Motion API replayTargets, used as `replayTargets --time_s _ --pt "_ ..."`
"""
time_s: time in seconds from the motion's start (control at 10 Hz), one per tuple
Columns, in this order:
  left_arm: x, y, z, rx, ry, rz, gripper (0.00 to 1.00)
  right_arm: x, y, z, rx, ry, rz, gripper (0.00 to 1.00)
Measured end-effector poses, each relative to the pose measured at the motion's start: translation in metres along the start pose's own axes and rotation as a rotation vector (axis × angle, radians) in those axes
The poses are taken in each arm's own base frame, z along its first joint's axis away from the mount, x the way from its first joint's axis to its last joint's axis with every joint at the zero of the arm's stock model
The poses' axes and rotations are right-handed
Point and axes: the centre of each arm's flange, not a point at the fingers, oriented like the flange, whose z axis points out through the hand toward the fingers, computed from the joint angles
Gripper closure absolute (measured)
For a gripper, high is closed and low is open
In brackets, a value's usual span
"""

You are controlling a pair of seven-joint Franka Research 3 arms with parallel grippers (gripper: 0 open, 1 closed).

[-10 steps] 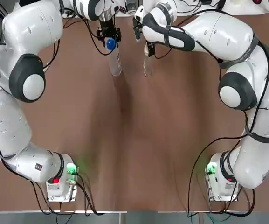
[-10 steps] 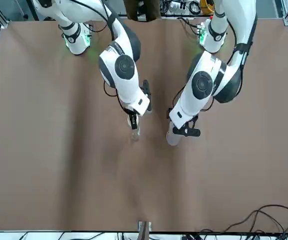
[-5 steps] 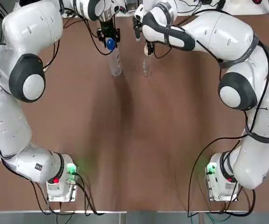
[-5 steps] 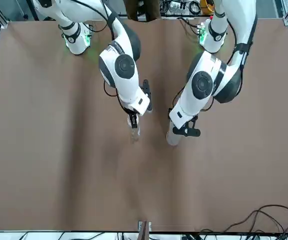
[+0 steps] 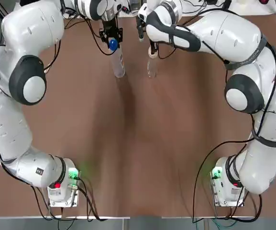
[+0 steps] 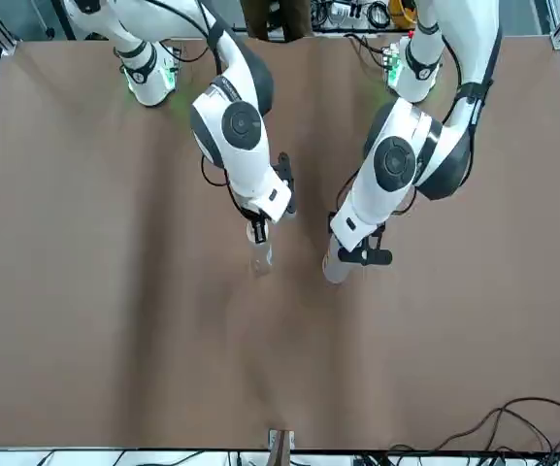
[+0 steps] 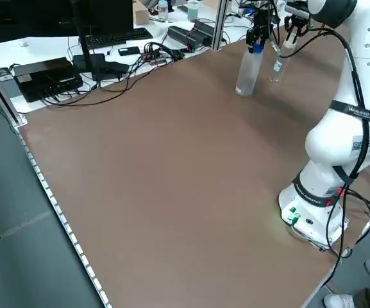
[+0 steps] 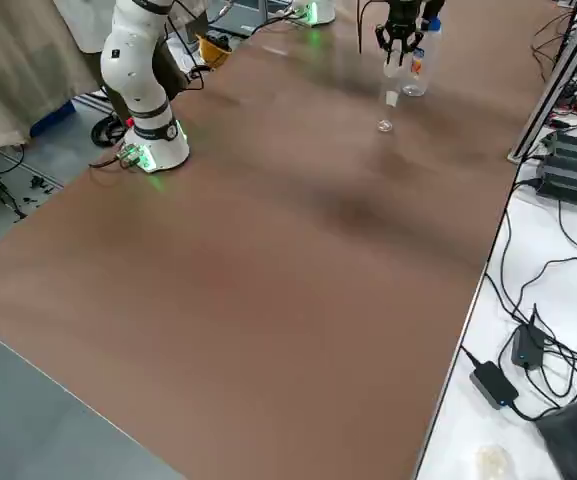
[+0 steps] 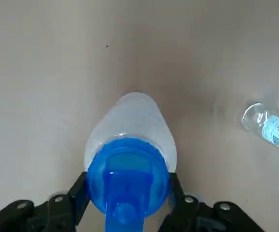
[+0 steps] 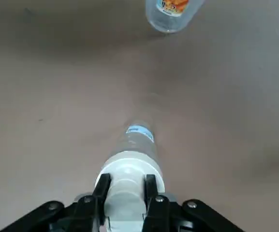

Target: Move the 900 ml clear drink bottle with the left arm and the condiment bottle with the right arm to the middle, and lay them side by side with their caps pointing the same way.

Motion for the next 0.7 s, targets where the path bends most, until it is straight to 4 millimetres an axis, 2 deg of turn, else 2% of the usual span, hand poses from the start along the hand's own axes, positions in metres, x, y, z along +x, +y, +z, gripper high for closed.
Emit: replayTargets --time_s 0.2,0.4,0.5,0.7 --pt "0.005 -0.007 -0.009 -0.011 0.007 -0.136 0.33 0.0 0.0 -0.005 -0.005 0.004 0.183 0.66" --pt "0.008 -0.017 -0.015 -0.011 0.004 -0.28 0.33 -0.001 -0.007 -0.023 0.002 -0.011 0.508 0.66" --pt "0.008 -0.018 -0.019 -0.014 0.006 -0.386 0.33 -0.002 -0.01 -0.031 -0.001 -0.012 0.649 0.66" --pt "0.007 -0.019 -0.022 -0.017 0.007 -0.613 0.33 -0.007 -0.008 -0.034 -0.007 -0.015 0.879 0.66"
